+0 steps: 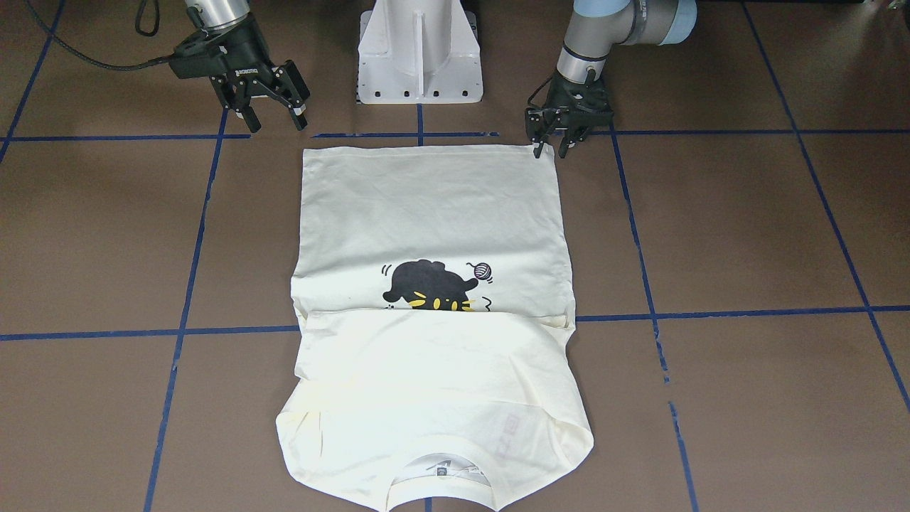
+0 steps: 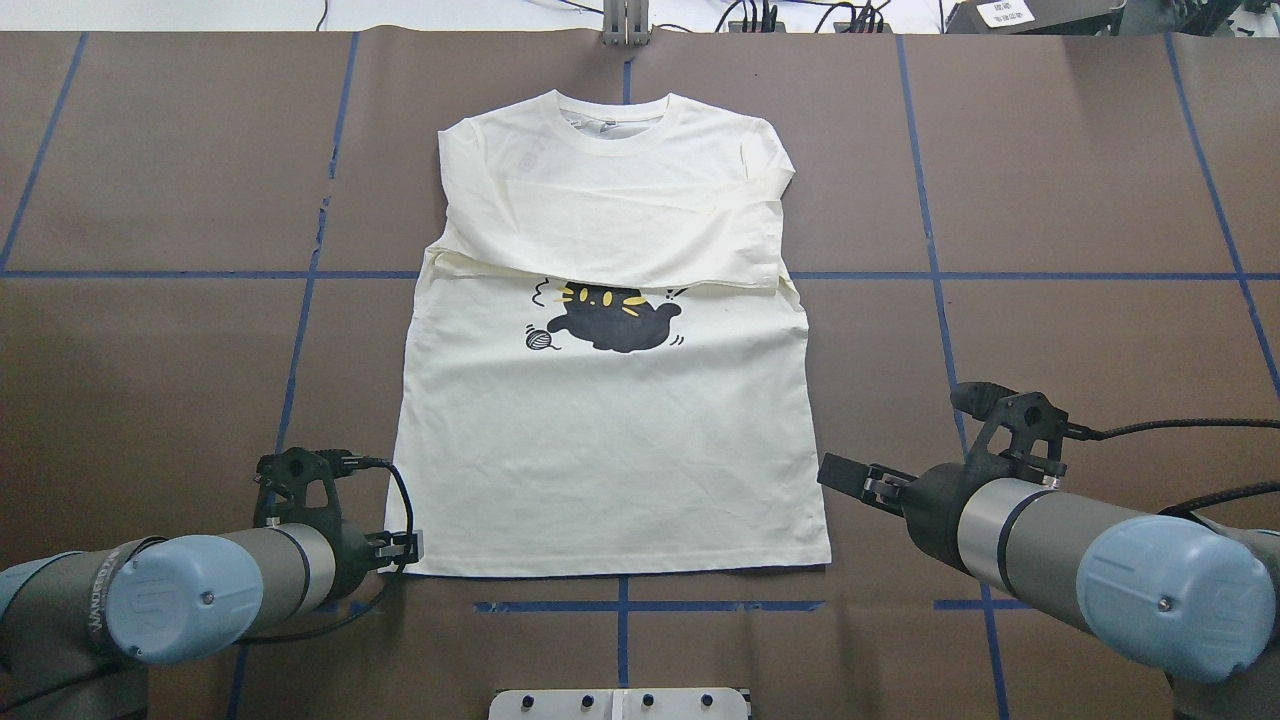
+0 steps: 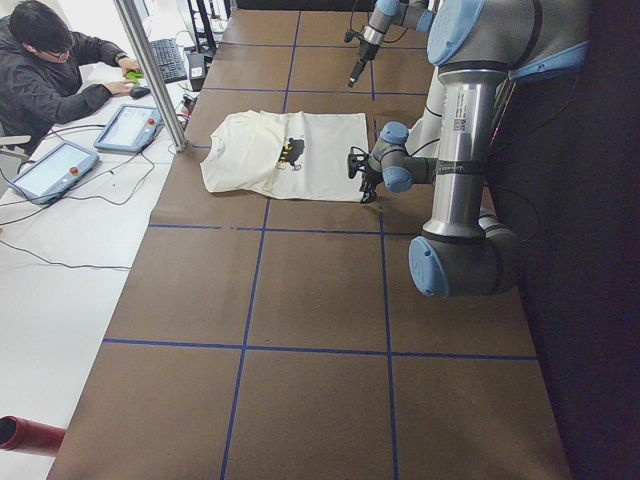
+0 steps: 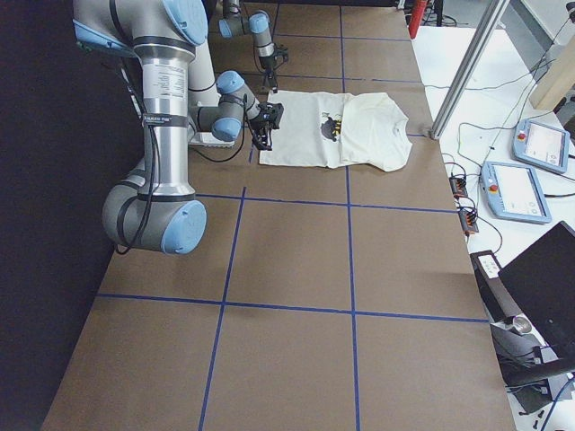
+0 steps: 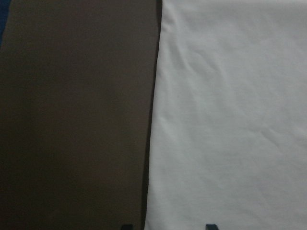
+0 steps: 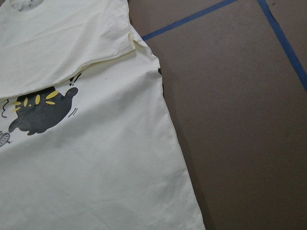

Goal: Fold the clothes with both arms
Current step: 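Move both grippers down to the shirt hem corners nearest the robot, then grasp the hem corners with both grippers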

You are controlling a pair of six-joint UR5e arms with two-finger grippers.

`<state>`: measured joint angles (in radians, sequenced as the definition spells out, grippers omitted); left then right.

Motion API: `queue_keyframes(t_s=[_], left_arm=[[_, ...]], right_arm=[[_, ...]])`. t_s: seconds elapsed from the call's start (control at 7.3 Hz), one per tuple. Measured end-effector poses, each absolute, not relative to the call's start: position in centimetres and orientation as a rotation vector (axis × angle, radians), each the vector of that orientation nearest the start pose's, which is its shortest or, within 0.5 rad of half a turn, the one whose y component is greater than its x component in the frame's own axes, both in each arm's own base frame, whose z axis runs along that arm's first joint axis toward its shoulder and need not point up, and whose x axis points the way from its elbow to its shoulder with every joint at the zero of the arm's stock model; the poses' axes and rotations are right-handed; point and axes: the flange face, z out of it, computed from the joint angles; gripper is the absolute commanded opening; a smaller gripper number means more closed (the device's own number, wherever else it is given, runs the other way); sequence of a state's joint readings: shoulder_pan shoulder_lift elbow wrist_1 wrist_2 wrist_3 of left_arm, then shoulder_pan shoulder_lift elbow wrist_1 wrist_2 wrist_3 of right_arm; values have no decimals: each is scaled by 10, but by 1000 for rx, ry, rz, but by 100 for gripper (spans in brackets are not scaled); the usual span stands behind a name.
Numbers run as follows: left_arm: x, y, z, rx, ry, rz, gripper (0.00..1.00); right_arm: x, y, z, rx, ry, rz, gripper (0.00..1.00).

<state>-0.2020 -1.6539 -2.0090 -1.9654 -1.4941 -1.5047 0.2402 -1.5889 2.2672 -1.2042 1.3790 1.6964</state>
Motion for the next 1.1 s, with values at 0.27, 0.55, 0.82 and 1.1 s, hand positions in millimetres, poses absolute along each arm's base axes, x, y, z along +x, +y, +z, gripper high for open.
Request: queue_keyframes(t_s=[0.27, 0.55, 0.82, 1.1], left_arm=[[480, -237, 373, 189, 898, -152, 45], [481, -234, 374, 186, 896, -147, 7], [482, -233, 374, 185, 896, -146, 0], [481, -233, 373, 187, 898, -143, 0]], right_arm=[[-384, -251, 304, 235, -1040, 431, 99], [-384, -251, 304, 236, -1040, 430, 99], [-384, -251, 303, 236, -1042, 430, 99], [-385, -250, 304, 235, -1041, 428, 83]])
